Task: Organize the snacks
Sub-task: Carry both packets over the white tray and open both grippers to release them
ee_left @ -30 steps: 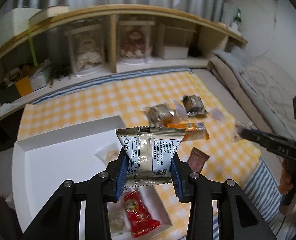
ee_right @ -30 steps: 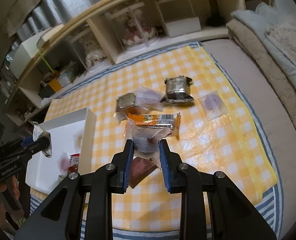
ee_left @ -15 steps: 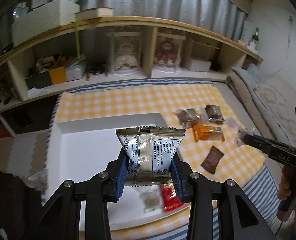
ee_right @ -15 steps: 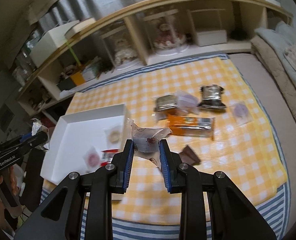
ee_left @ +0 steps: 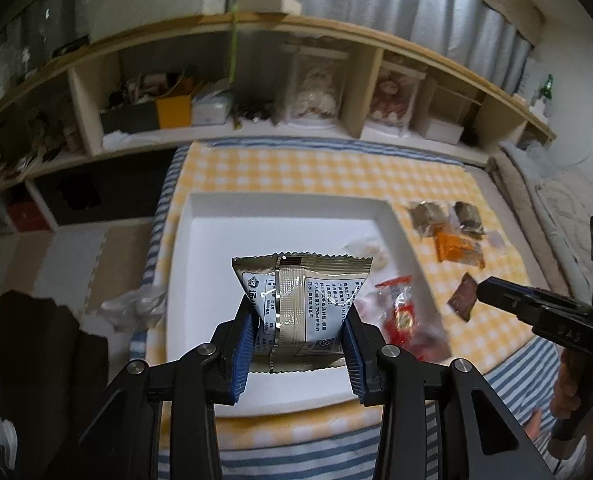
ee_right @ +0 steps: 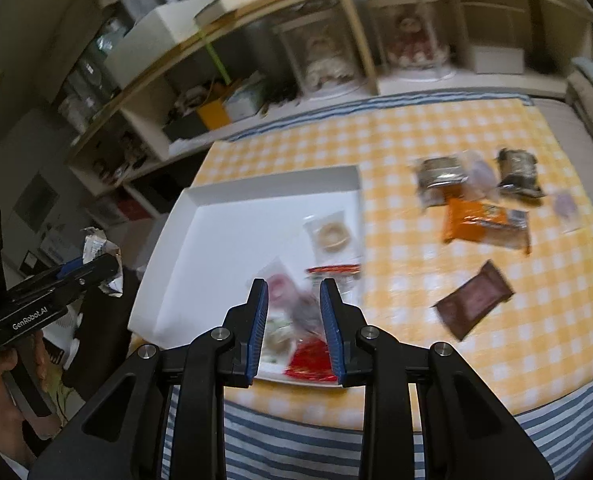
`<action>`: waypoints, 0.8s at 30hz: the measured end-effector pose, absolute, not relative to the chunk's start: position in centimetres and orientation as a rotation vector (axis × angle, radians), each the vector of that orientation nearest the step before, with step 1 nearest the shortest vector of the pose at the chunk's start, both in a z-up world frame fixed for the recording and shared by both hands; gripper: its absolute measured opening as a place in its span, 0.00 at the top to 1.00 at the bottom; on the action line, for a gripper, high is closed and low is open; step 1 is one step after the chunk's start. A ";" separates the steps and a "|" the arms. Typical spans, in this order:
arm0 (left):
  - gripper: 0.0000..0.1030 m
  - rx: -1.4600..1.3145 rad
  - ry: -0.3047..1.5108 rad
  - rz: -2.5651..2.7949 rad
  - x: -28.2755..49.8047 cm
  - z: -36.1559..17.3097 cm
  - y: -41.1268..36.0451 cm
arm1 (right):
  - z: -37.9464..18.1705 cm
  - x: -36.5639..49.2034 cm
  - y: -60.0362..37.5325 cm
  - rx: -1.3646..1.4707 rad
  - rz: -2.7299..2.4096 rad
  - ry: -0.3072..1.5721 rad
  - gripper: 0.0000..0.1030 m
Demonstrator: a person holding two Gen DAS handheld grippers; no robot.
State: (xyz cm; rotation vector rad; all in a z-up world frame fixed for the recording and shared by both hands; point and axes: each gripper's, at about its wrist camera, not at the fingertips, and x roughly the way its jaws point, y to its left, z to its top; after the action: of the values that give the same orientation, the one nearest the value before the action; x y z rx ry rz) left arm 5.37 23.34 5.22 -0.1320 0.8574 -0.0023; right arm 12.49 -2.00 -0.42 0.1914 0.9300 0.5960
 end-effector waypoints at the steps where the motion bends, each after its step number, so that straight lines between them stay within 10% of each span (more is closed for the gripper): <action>1: 0.62 -0.137 0.866 0.003 5.2 4.9 23.8 | -0.5 12.4 -1.5 0.191 0.604 0.934 0.74; 20: 0.62 -0.172 1.002 0.029 6.5 -1.2 27.3 | -6.5 13.0 0.0 0.122 0.555 1.151 0.77; 24: 0.62 -0.173 1.016 0.028 6.9 -2.1 27.0 | -8.0 13.8 -0.2 0.098 0.525 1.209 0.60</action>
State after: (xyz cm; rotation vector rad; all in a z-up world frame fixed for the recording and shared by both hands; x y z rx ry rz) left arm 6.94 26.99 -2.12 -0.1730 1.0164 0.0276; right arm 13.79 -0.19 -7.98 0.0985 1.2088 0.5255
